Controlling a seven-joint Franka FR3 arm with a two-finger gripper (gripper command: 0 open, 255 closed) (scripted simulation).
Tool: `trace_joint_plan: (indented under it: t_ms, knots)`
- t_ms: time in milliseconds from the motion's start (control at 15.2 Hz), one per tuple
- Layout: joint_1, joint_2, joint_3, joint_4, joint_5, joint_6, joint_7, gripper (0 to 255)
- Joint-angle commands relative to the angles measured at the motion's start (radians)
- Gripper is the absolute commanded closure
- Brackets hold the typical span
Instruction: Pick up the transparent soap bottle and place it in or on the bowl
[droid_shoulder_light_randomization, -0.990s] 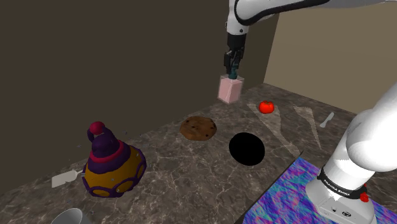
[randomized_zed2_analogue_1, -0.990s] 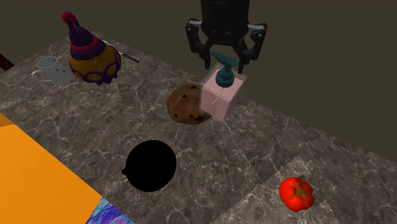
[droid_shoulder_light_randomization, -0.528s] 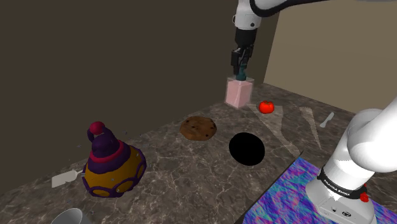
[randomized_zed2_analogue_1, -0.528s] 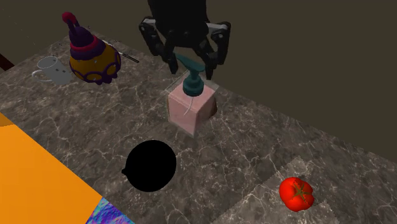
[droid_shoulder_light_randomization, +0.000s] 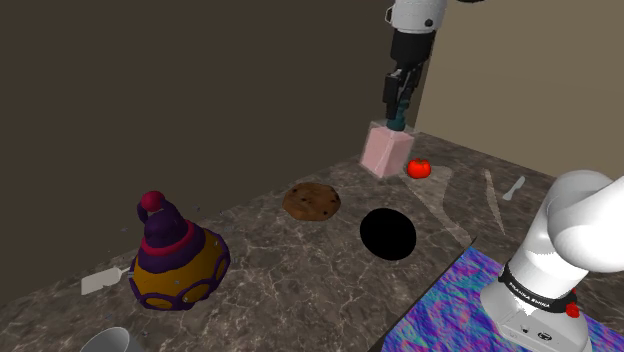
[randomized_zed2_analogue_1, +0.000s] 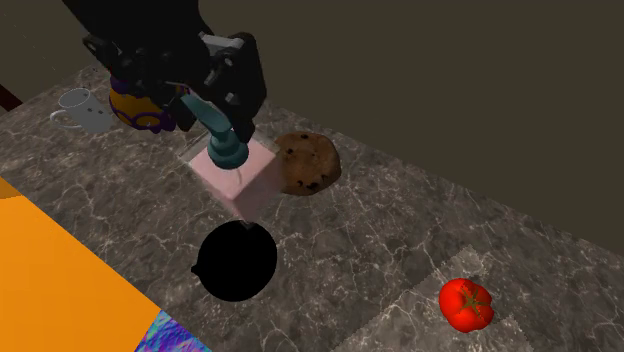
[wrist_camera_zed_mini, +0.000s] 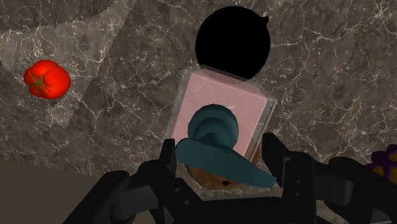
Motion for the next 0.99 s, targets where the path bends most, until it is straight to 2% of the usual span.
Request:
trace_joint_plan:
  t_ms: [0,198,924]
  knots:
    - [0.014,-0.033,0.027,0.001,0.017,-0.036,0.034,255]
    - [0.035,-0.093,0.066,-0.001,0.046,-0.096,0.083,255]
    - [0.044,-0.136,0.072,-0.181,0.056,0.041,0.090,255]
